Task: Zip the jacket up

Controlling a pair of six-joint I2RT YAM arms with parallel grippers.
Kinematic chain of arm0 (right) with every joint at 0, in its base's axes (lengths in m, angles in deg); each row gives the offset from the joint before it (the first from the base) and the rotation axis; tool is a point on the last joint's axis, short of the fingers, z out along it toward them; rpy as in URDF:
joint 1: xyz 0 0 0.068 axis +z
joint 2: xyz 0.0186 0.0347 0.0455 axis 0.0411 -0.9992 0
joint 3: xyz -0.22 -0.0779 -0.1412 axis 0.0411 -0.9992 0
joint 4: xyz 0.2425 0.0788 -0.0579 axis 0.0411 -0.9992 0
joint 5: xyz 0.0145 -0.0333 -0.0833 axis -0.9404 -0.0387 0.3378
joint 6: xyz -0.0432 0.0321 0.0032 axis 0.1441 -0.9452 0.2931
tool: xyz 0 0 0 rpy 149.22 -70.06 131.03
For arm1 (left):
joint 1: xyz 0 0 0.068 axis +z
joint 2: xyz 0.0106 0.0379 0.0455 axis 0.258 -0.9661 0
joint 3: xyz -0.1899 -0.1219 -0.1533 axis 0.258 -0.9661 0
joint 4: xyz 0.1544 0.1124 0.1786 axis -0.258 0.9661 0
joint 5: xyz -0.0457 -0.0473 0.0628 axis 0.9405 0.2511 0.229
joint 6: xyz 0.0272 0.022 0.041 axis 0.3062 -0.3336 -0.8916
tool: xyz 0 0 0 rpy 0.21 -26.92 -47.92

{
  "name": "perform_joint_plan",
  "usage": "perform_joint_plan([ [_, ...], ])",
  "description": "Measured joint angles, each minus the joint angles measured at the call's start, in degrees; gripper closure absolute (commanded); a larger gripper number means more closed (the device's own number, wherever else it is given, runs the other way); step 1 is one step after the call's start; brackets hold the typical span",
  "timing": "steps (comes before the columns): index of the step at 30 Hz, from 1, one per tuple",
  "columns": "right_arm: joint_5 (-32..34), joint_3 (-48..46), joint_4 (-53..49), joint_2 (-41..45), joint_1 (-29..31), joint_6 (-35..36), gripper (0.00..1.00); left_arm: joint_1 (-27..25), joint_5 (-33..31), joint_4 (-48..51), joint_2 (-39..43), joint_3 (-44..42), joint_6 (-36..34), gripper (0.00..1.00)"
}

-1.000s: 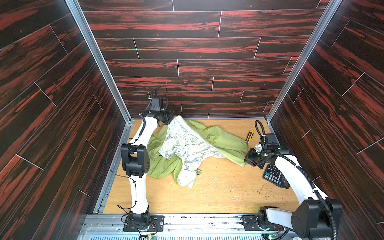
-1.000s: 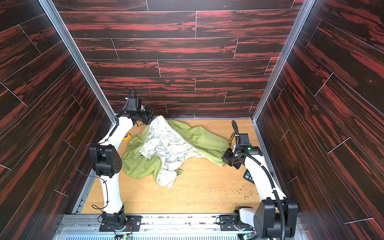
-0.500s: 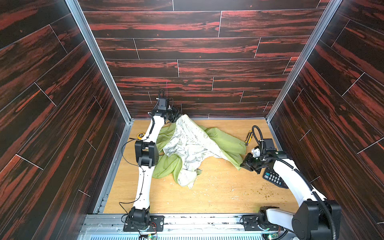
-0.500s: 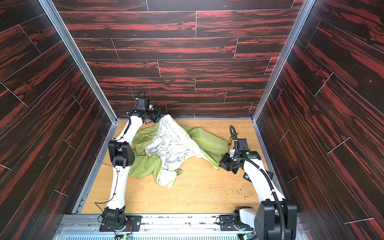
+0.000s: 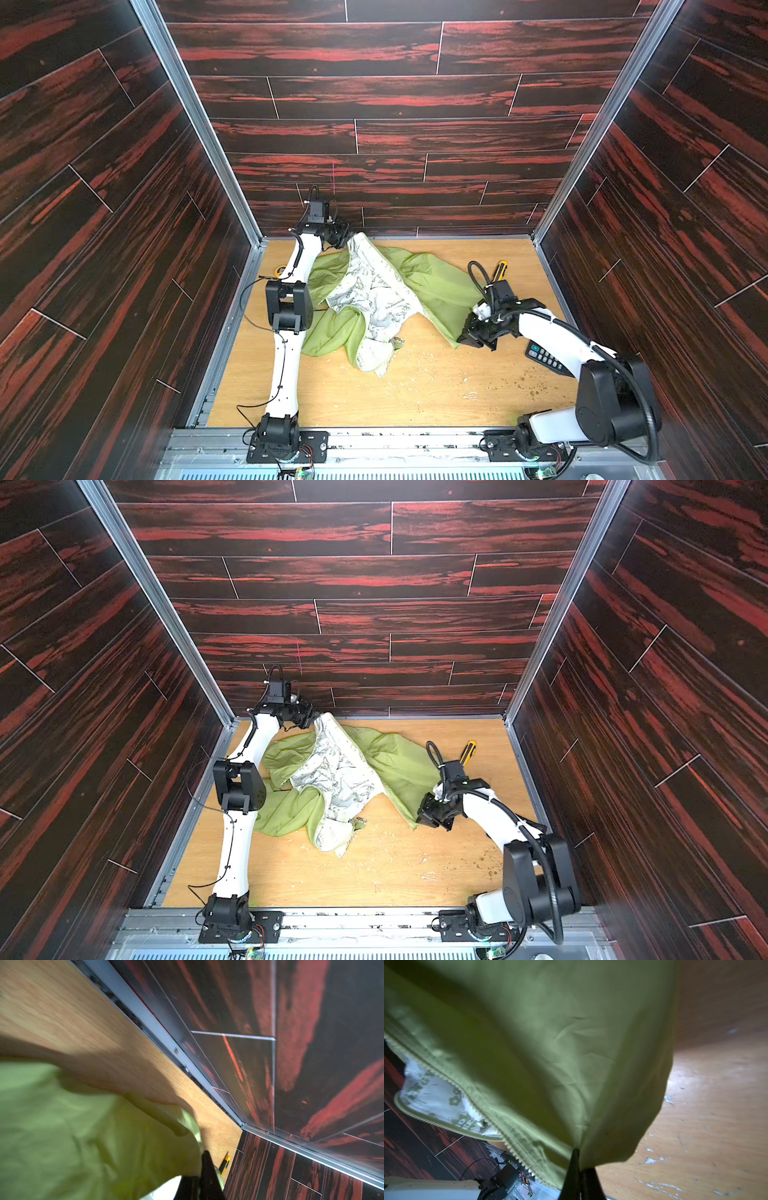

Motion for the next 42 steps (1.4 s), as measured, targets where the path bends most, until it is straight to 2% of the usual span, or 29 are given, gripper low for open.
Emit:
perform_joint_plan([
  [1, -0.02, -0.13, 0.46, -0.79, 0.26, -0.33, 0.99, 0.26, 0.00, 0.20, 0.00, -0.11, -0.20, 0.70],
  [3, 0.52, -0.46, 0.96, -2.16, 0.48, -0.87, 0.90, 0.92, -0.33, 0.83, 0.00, -0.13, -0.57, 0.52],
  [5, 1.18, -0.55, 1.07, -3.06, 0.55, -1.46, 0.79, 1.62, -0.72, 1.68, 0.11, -0.13, -1.46, 0.42],
  [10, 2.54, -0.44, 1.03, -3.32, 0.63, -2.08, 0.52, 3.23, -2.12, 4.28, 2.69, -3.87, -3.28, 0.34],
  [13, 3.96, -0.20, 0.24, -3.19, 0.66, -2.03, 0.45, 3.76, -3.91, 7.30, 6.14, -6.49, -4.94, 0.30],
  [16, 5.88, 0.26, -1.11, -2.62, 0.79, -1.92, 0.42, 4.04, -6.67, 10.12, 12.07, -10.51, -6.84, 0.28],
  [22, 10.38, 4.15, -5.09, 0.94, 3.02, -1.55, 0.43, 4.52, -12.59, 13.49, 30.71, -24.55, -10.47, 0.29],
  [26, 13.05, 8.57, -6.54, 1.27, 6.49, -1.27, 0.46, 4.90, -13.05, 12.52, 44.46, -39.45, -11.26, 0.34],
  [28, 14.53, 10.56, -7.30, 1.25, 8.81, -1.14, 0.46, 5.20, -12.22, 10.40, 51.17, -49.51, -10.64, 0.37],
  [31, 16.33, 12.94, -7.93, 1.09, 12.17, -1.01, 0.46, 5.42, -10.82, 7.39, 59.32, -64.92, -8.50, 0.39],
  [36, 17.68, 15.61, -8.33, -1.46, 16.79, -0.98, 0.45, 5.51, -7.63, 0.13, 67.76, -87.06, -1.99, 0.39],
  [39, 17.90, 16.24, -8.31, -3.87, 18.93, -0.98, 0.45, 5.49, -5.14, -6.88, 71.47, -97.39, 4.02, 0.39],
  [42, 17.88, 16.83, -8.35, -5.86, 20.31, -0.98, 0.45, 5.40, -3.34, -14.36, 73.50, -104.08, 9.94, 0.40],
])
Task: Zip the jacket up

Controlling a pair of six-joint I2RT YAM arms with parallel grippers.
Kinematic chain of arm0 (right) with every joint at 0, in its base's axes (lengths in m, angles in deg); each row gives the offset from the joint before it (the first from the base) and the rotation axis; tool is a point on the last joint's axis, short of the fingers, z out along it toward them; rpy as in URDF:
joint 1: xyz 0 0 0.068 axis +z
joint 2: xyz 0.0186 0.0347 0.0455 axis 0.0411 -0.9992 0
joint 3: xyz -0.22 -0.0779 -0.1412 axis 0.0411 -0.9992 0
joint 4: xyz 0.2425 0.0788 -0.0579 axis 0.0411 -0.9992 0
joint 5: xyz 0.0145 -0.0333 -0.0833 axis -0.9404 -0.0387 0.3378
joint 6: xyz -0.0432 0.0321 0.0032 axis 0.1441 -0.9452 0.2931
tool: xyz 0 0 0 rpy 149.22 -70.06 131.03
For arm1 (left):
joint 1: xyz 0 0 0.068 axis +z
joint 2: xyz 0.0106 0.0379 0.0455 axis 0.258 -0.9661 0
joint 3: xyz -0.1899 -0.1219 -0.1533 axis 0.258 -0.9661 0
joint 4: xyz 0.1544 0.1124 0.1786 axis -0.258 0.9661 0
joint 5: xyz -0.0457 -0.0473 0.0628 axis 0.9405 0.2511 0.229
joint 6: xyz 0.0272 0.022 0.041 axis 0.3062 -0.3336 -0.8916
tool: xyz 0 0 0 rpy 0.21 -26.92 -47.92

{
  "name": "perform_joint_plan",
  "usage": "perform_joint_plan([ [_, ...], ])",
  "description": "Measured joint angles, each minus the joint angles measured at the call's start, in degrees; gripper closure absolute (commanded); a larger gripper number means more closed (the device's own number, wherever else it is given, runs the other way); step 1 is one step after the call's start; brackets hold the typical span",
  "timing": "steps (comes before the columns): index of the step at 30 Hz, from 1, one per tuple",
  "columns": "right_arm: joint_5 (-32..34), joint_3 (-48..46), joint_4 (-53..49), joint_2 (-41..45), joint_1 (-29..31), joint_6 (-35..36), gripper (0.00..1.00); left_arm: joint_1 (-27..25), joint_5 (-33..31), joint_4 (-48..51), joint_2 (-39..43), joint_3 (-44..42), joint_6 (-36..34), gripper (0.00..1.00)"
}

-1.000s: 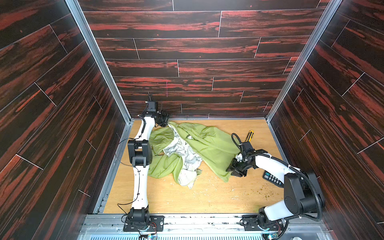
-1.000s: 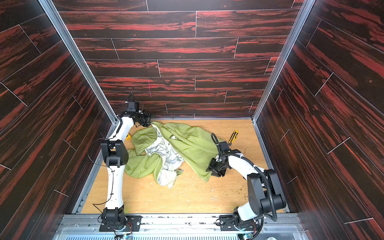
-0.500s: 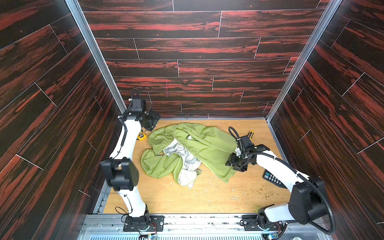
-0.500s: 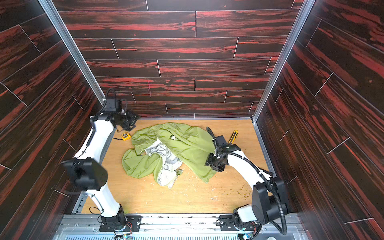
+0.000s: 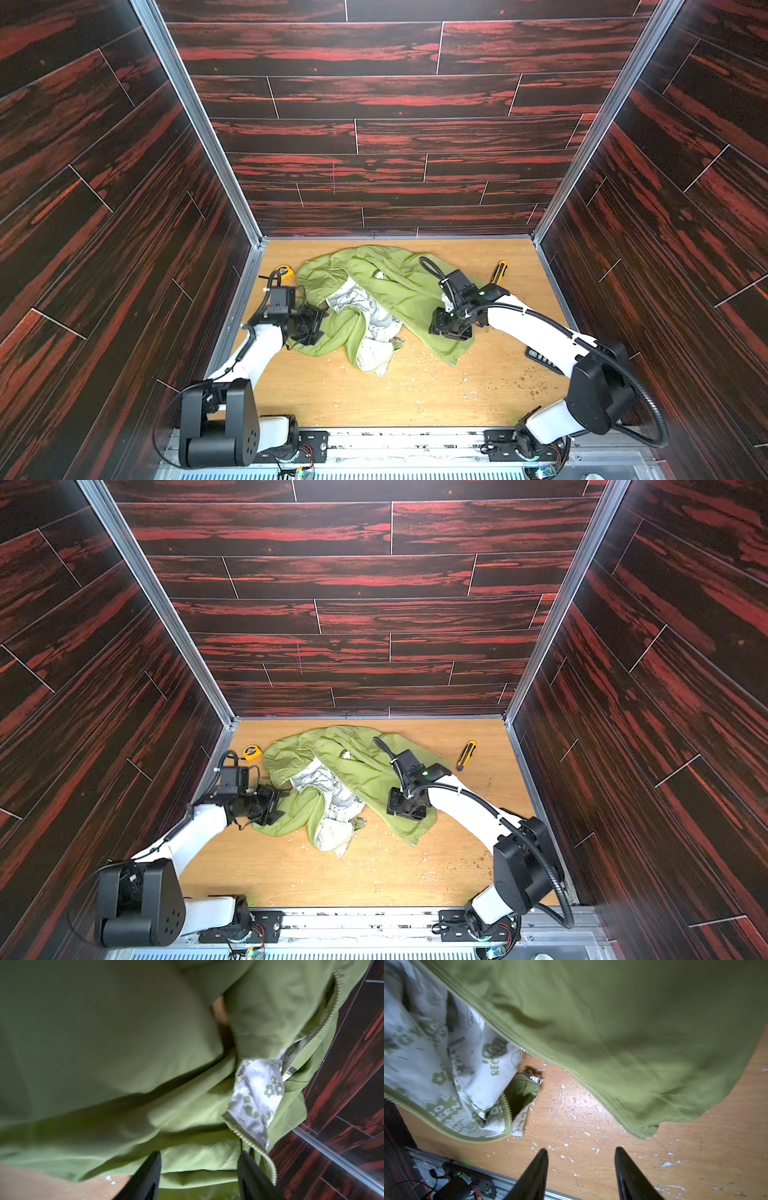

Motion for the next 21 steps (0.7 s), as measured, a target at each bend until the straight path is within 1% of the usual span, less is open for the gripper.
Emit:
perform_joint_plan([
  [3, -0.04, 0.85, 0.04, -1.09, 0.96, 0.00, 0.45, -0.17, 1.11, -6.21, 0.13, -2.67, 4.57, 0.40],
  [9, -0.02, 1.44, 0.35, -1.99, 1.40, 0.00, 0.45, -1.20, 2.36, -17.35, -0.96, -3.98, 11.15, 0.44],
  [14, -0.07, 1.62, 0.33, -2.56, 1.40, 0.02, 0.46, -4.02, 2.43, -21.40, -4.07, -3.98, 13.16, 0.44],
  [18, -0.81, 2.75, 0.83, -3.50, 1.40, 0.17, 0.49, -6.08, 2.40, -23.43, -6.99, -3.98, 14.19, 0.44],
  [20, -1.49, 3.19, 1.25, -4.11, 1.42, 0.24, 0.51, -6.47, 2.40, -24.33, -8.37, -3.87, 14.47, 0.48],
  [21, -1.92, 3.26, 1.70, -4.39, 1.44, 0.28, 0.52, -6.49, 2.38, -24.70, -9.14, -3.72, 14.62, 0.52],
])
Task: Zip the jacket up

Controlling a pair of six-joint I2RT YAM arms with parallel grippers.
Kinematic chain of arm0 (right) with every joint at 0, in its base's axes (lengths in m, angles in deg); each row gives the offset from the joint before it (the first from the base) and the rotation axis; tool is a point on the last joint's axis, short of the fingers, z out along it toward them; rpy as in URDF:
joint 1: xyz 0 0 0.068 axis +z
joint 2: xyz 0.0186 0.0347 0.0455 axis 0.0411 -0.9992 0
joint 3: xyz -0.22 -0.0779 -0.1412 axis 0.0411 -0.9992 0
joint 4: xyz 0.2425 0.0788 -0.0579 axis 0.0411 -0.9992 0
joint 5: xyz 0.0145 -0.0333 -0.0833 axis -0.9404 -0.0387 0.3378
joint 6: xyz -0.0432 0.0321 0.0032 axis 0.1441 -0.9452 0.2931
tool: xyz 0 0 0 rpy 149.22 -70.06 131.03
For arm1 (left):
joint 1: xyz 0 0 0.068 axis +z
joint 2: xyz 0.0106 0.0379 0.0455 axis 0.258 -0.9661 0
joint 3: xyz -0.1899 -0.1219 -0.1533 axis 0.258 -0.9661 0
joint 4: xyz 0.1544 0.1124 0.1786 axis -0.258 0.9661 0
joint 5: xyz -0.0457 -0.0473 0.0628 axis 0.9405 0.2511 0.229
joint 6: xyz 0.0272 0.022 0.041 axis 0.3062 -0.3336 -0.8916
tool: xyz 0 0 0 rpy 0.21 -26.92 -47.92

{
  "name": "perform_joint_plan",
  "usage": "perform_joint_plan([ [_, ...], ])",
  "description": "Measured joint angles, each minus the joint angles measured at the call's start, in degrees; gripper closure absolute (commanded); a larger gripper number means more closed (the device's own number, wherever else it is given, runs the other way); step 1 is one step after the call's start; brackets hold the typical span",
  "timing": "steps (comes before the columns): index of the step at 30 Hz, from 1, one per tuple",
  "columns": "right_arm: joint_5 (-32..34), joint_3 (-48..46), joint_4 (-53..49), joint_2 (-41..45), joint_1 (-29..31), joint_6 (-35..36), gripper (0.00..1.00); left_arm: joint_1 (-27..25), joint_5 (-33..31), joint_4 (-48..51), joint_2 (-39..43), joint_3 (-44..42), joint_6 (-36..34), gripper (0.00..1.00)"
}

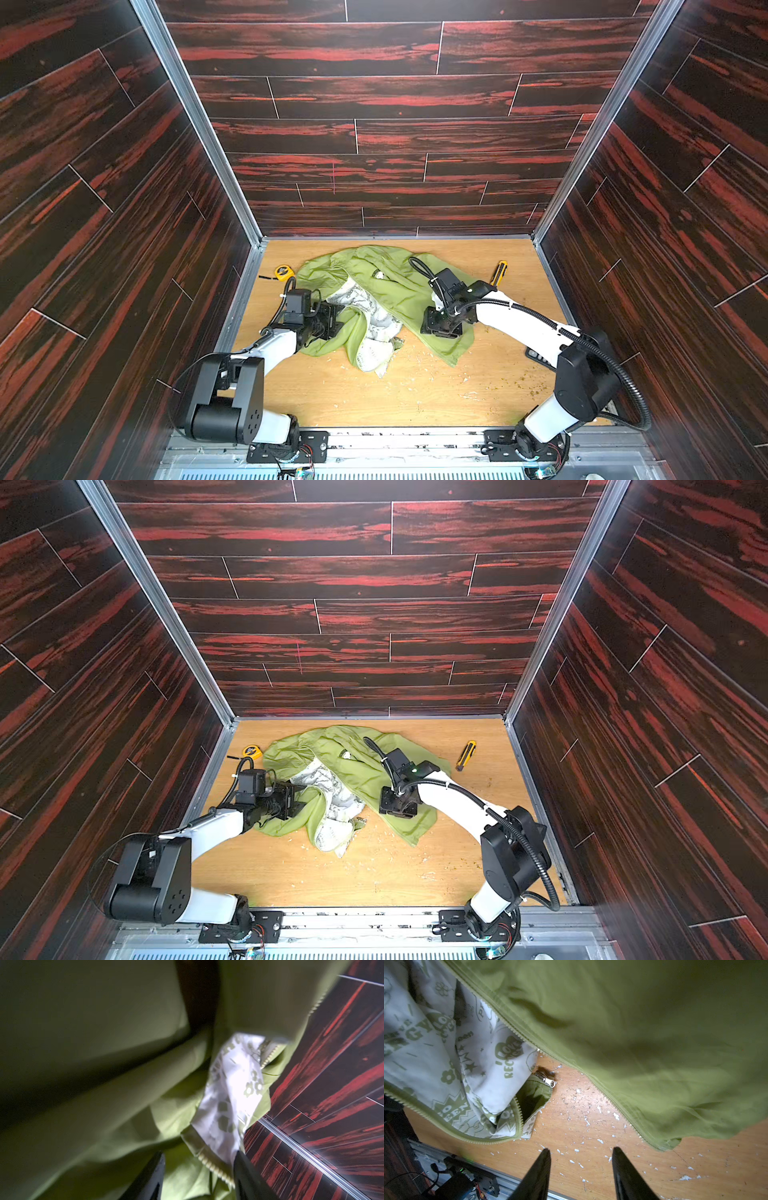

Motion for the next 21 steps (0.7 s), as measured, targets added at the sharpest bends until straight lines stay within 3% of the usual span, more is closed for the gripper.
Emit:
perform_joint_plan([
  [2, -1.01, 0.00, 0.59, -0.52, 0.11, 0.15, 0.53, 0.00, -0.04, -0.66, -1.44, 0.48, 0.11, 0.65],
  [6, -4.26, 0.85, 2.10, -2.78, 0.87, 0.83, 0.54, 0.02, 0.04, -2.58, -4.61, 2.49, 0.33, 1.00],
  [11, -7.19, 5.18, 3.08, -8.09, 3.82, 2.62, 0.55, 1.31, -0.07, -0.63, -4.96, 6.75, -1.27, 1.00],
  [21, -9.22, 8.68, 3.17, -16.00, 5.51, 4.09, 0.55, 9.86, -4.44, 22.84, 3.13, 23.47, -17.88, 1.00],
])
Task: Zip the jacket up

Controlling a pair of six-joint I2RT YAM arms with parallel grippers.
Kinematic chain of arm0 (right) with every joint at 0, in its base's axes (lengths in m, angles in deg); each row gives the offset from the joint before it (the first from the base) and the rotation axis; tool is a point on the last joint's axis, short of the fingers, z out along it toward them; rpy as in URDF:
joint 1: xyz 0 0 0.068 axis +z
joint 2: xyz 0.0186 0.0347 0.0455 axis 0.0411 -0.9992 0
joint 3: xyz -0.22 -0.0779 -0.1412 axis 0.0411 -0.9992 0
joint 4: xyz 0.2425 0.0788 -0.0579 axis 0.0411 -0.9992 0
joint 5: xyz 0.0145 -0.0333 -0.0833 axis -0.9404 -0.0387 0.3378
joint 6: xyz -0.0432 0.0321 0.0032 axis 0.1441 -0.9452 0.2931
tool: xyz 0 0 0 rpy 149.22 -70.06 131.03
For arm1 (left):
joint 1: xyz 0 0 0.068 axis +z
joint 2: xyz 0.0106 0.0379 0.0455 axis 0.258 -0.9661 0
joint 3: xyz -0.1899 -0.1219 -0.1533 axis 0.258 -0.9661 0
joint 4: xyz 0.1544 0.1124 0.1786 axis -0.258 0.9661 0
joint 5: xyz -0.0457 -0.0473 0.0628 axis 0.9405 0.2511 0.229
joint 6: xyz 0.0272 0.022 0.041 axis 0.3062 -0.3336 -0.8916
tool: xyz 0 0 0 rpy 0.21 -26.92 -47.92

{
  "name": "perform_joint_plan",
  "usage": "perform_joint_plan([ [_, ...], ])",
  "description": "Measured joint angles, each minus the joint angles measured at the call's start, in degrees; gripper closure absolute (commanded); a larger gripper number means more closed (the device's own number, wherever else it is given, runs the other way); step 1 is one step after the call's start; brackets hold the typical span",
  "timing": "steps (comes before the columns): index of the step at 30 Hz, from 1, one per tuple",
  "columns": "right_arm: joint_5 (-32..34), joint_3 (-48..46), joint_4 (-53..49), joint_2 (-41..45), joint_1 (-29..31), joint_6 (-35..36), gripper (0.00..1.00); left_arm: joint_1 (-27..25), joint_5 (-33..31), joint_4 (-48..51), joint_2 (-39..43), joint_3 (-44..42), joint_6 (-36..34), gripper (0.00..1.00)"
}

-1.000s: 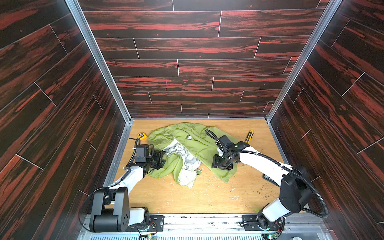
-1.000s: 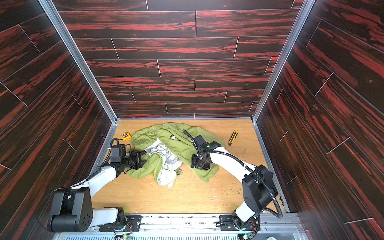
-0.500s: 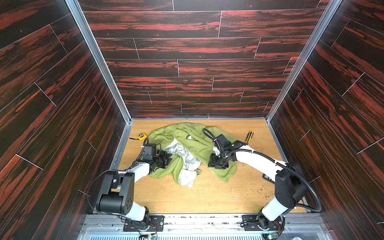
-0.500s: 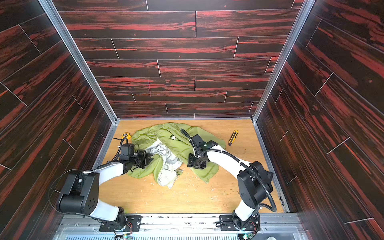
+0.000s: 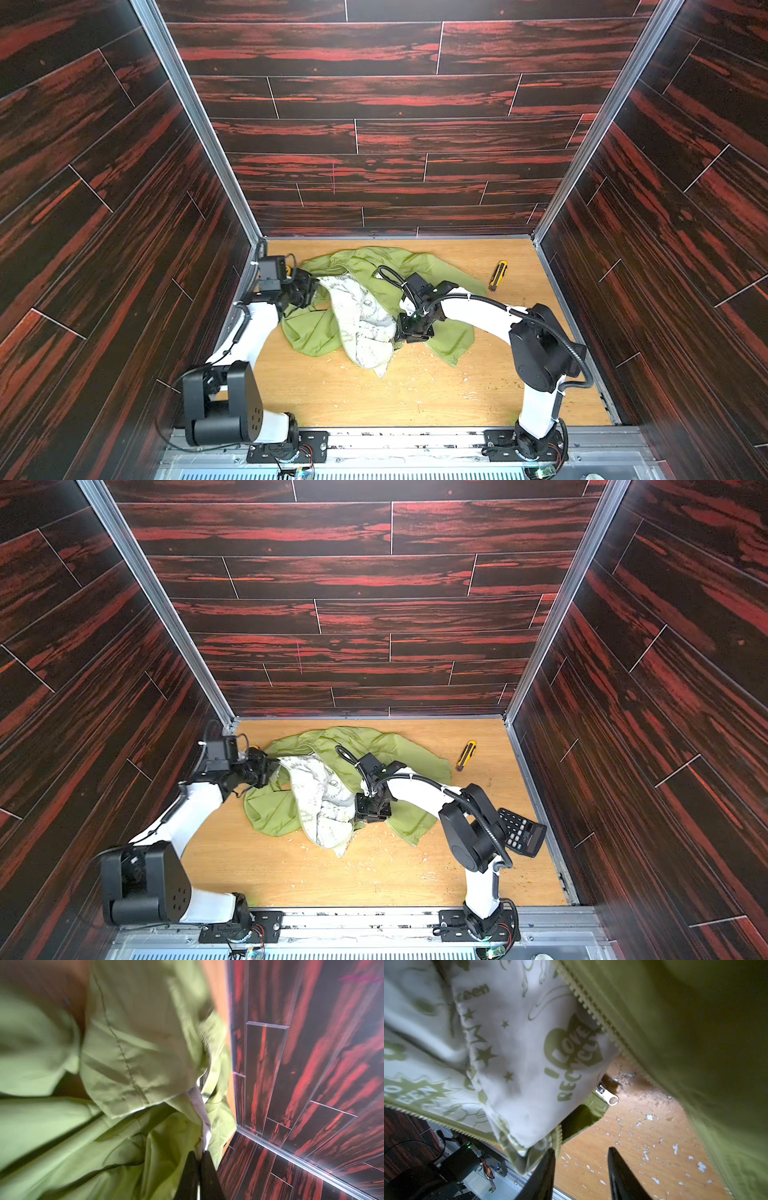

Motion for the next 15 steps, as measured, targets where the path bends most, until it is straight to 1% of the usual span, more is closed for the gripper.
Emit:
perform_joint_plan([
  [4, -0.61, 0.44, -0.02, -1.64, 0.02, 0.09, 0.55, 2.12, -2.38, 8.11, 1.73, 3.50, -5.79, 1.00],
  [8, -1.03, 2.01, 0.07, -3.32, 0.02, 0.15, 0.55, 4.09, -5.38, 14.16, 3.34, 3.76, -9.33, 1.00],
  [12, -1.81, 3.04, 0.17, -4.76, 0.07, 0.17, 0.55, 5.57, -8.02, 17.46, 5.46, 3.78, -11.50, 1.00],
  [15, -2.40, 3.30, 0.31, -5.40, 0.28, 0.17, 0.55, 6.03, -8.68, 18.82, 6.03, 4.04, -12.41, 1.00],
])
